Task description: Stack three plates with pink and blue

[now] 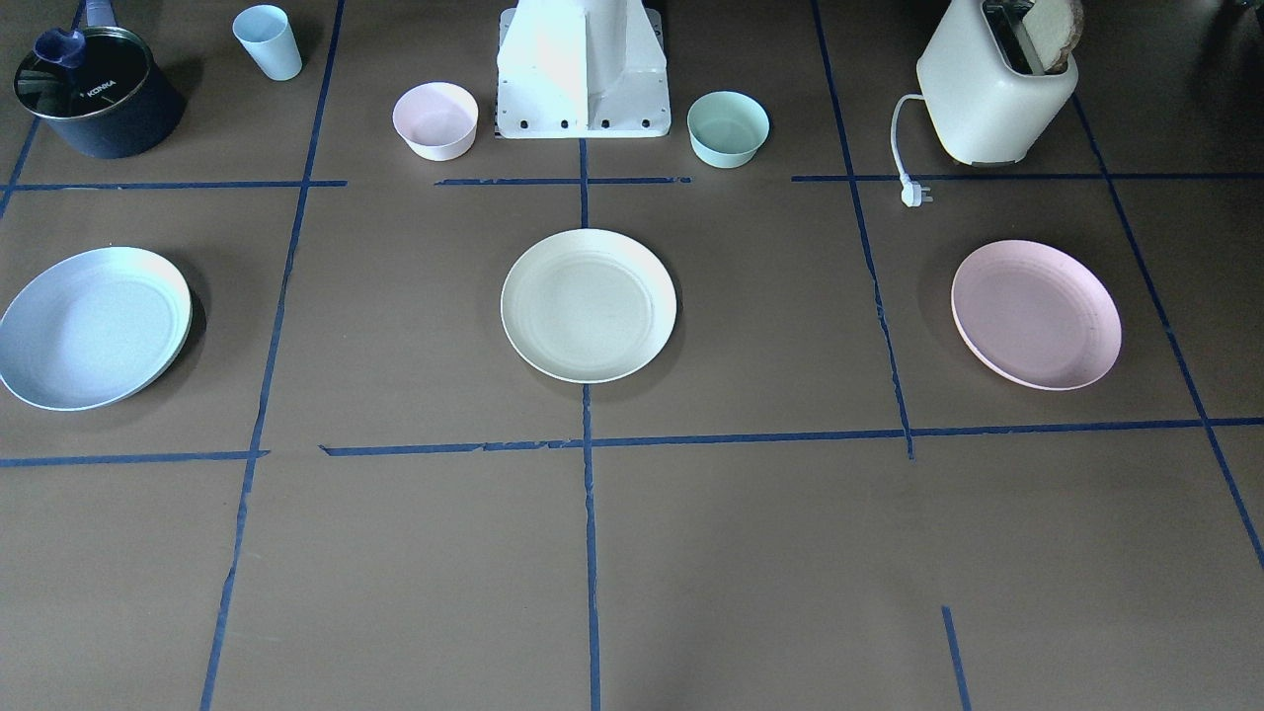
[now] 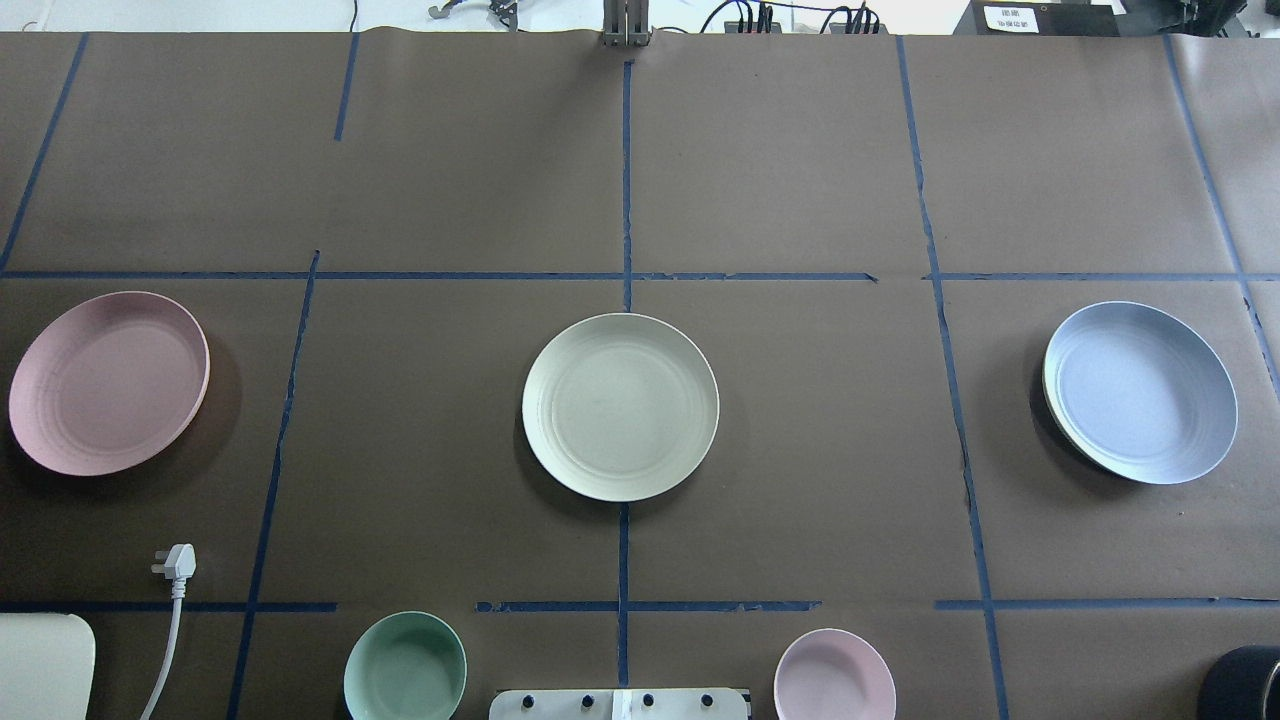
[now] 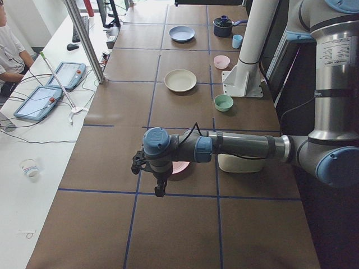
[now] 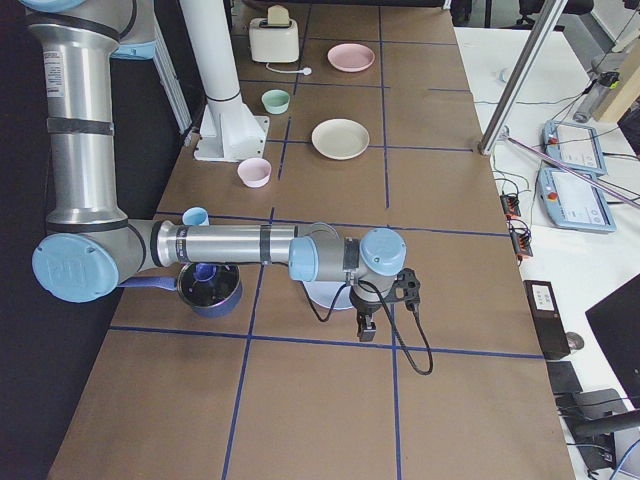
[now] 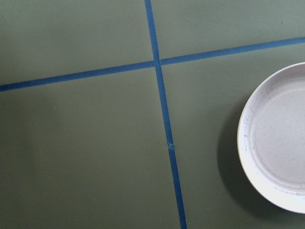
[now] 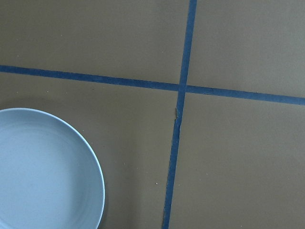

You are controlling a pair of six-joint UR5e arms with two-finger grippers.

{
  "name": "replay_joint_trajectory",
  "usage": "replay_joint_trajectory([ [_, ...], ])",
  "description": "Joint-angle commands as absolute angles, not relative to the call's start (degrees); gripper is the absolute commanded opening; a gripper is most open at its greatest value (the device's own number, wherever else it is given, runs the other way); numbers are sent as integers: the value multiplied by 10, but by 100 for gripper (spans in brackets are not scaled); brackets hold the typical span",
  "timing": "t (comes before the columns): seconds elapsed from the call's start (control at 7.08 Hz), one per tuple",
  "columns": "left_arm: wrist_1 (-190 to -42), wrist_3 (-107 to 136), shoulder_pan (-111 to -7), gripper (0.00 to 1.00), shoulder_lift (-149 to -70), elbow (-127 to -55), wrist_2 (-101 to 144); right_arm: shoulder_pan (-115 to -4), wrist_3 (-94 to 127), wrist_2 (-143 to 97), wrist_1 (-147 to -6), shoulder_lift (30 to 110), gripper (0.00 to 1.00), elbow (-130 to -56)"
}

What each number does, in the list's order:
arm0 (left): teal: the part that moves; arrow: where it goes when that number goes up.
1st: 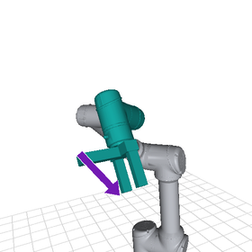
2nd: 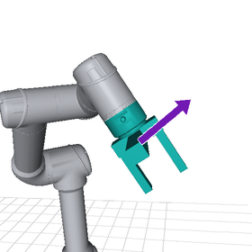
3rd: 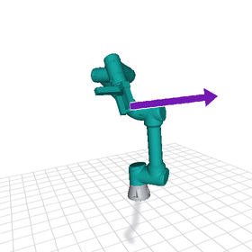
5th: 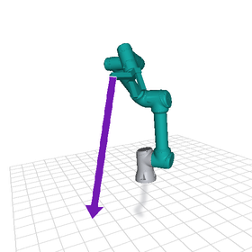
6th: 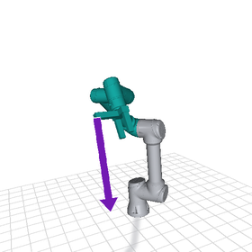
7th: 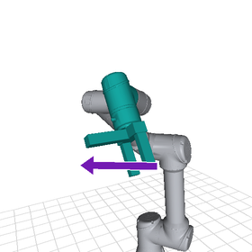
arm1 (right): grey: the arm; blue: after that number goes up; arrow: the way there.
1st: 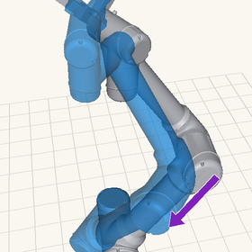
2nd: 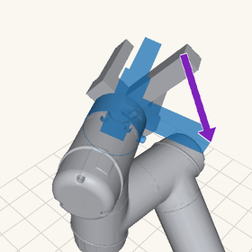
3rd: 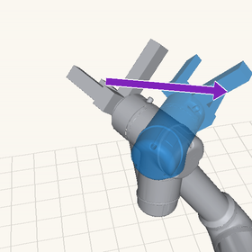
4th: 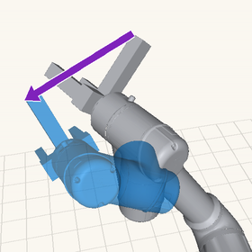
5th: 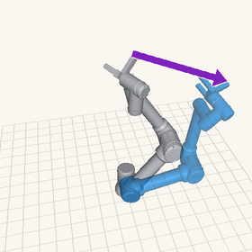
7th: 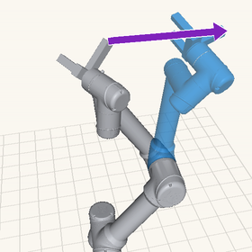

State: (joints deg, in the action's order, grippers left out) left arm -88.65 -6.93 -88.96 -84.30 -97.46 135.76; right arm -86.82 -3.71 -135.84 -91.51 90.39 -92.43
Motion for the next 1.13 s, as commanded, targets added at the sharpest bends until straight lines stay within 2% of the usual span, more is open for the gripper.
replay_joint_trajectory([
  [0.0, -989, 45, -862, 100, -838, -955, 1374, -867, -43, -1358, -912, 903, 100, -927],
  [0.42, -1028, 133, -769, 100, -848, -940, 1377, -867, -39, -1360, -911, 904, 100, -928],
  [0.99, -1225, 303, -681, 100, -885, -817, 1377, -867, -35, -1378, -865, 911, 100, -923],
])
